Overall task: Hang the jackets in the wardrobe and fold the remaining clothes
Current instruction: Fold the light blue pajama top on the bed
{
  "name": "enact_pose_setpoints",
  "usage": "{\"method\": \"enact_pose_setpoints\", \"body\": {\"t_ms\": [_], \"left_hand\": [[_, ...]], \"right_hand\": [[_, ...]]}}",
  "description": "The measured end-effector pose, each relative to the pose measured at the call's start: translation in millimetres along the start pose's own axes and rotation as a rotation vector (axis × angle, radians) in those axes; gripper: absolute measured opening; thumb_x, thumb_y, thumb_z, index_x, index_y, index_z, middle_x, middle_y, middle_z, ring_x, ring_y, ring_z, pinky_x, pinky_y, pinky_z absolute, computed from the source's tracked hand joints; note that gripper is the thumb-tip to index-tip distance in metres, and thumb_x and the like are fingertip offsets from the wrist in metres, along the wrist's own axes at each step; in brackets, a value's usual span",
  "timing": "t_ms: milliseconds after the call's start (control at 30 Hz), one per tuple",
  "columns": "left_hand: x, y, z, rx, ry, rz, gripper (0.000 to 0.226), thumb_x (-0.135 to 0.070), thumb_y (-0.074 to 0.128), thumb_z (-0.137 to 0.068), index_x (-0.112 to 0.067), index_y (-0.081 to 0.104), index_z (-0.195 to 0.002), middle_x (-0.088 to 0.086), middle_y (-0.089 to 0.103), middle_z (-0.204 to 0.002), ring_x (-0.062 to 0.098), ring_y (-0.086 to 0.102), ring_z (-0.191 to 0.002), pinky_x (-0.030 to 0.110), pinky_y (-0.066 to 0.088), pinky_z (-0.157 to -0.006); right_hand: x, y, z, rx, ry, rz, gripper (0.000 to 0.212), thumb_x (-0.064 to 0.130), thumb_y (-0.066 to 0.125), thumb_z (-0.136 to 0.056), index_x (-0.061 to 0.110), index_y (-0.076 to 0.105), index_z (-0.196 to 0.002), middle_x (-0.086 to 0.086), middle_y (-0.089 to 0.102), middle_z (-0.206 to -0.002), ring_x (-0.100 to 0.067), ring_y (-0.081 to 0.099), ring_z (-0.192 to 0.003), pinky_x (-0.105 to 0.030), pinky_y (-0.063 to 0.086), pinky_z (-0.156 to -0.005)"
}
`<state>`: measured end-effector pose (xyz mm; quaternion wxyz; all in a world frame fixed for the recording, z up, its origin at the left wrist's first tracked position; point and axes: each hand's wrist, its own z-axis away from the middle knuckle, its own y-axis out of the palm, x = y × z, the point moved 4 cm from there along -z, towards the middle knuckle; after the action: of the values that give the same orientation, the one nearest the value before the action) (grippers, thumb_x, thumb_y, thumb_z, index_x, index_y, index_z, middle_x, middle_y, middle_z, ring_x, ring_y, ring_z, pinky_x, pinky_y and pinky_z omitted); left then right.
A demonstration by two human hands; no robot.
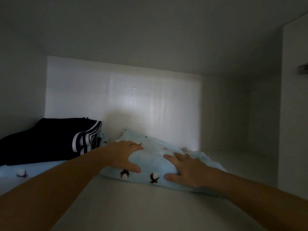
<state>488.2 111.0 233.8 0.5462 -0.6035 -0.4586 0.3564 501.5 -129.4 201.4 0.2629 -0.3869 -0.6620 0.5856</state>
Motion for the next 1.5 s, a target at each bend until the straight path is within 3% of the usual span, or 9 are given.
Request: {"method": "enact_pose_setpoints", "body": {"t_ms": [300,500,667,833,967,1100,1300,1400,1500], "left_hand": [[16,18,-20,-0.113,-0.251,-0.105,0.134,-0.104,0.02,-0.032,-0.036,0.017,-0.147,-0.001,0.024,-0.154,0.024,0.027,-0.137,0.045,0.023,-0.111],[36,-45,-61,-0.102,-0.372,-0.025,0.077,-0.074,0.026,-0.087,-0.016,0.051,-0.131,0.01,0.051,-0.137,0.025,0.05,-0.119,0.038,0.039,-0.1],[63,21,-105,0.092,-0.401,0.109,0.121,-0.099,0.013,-0.057,-0.025,0.013,-0.152,0.005,0.011,-0.16,0.025,0.016,-0.145,0.044,0.01,-0.118],[77,34,-119,0.199,-0.449,0.207,0.082,-0.071,0.024,-0.09,-0.022,0.005,-0.153,0.0,0.003,-0.161,0.024,0.013,-0.146,0.039,0.01,-0.118],[79,37,-122,0.2,-0.436,0.166,0.081,-0.07,0.022,-0.09,-0.022,0.005,-0.153,-0.002,0.001,-0.161,0.026,0.014,-0.146,0.04,0.011,-0.118],[78,38,-122,0.147,-0.452,0.141,0.08,-0.069,0.021,-0.091,-0.021,0.005,-0.153,0.0,0.001,-0.161,0.028,0.014,-0.146,0.04,0.011,-0.118],[79,40,-121,0.152,-0.492,0.169,0.083,-0.07,0.02,-0.091,-0.019,0.001,-0.153,0.001,0.001,-0.161,0.029,0.013,-0.146,0.041,0.011,-0.118],[75,39,-116,0.159,-0.517,0.195,0.083,-0.069,0.02,-0.092,-0.018,0.0,-0.153,0.002,-0.001,-0.161,0.03,0.009,-0.146,0.041,0.008,-0.118],[78,41,-117,0.15,-0.55,0.227,0.086,-0.071,0.022,-0.09,-0.016,0.0,-0.153,0.004,-0.001,-0.161,0.03,0.008,-0.146,0.041,0.01,-0.117]], "right_hand": [[-22,24,-79,0.078,0.127,0.084,0.081,0.084,0.016,-0.077,0.05,-0.01,-0.146,-0.005,-0.008,-0.161,-0.036,-0.002,-0.146,-0.063,0.0,-0.112],[-22,-29,-130,0.227,0.024,-0.493,0.064,0.061,0.029,-0.096,0.02,0.036,-0.145,-0.003,0.039,-0.149,-0.025,0.037,-0.137,-0.038,0.026,-0.115],[-17,24,-194,0.085,0.072,-0.365,0.14,0.103,-0.001,-0.032,0.032,0.02,-0.151,0.002,0.019,-0.159,-0.022,0.018,-0.146,-0.044,0.008,-0.12],[-59,39,-188,0.31,0.282,-0.515,0.08,0.07,0.019,-0.092,0.018,0.021,-0.152,-0.007,0.02,-0.158,-0.023,0.022,-0.144,-0.037,0.014,-0.116],[-122,58,-180,0.42,0.51,-0.393,0.112,0.089,0.029,-0.072,0.013,0.015,-0.153,-0.01,0.013,-0.159,-0.026,0.02,-0.145,-0.039,0.018,-0.115],[-163,52,-174,0.26,0.647,-0.086,0.084,0.073,0.031,-0.087,0.018,0.026,-0.151,-0.007,0.02,-0.159,-0.027,0.023,-0.144,-0.044,0.019,-0.117],[-85,33,-188,0.152,0.214,-0.392,0.066,0.061,0.024,-0.097,0.025,0.021,-0.152,-0.002,0.017,-0.159,-0.024,0.016,-0.146,-0.039,0.008,-0.117],[-128,69,-195,0.204,0.44,-0.365,0.117,0.099,0.023,-0.054,0.029,0.033,-0.148,-0.005,0.03,-0.155,-0.024,0.031,-0.14,-0.045,0.02,-0.116],[-148,57,-183,0.131,0.595,-0.25,0.091,0.082,0.018,-0.073,0.031,0.037,-0.145,-0.004,0.035,-0.153,-0.026,0.032,-0.139,-0.054,0.015,-0.115]]}}
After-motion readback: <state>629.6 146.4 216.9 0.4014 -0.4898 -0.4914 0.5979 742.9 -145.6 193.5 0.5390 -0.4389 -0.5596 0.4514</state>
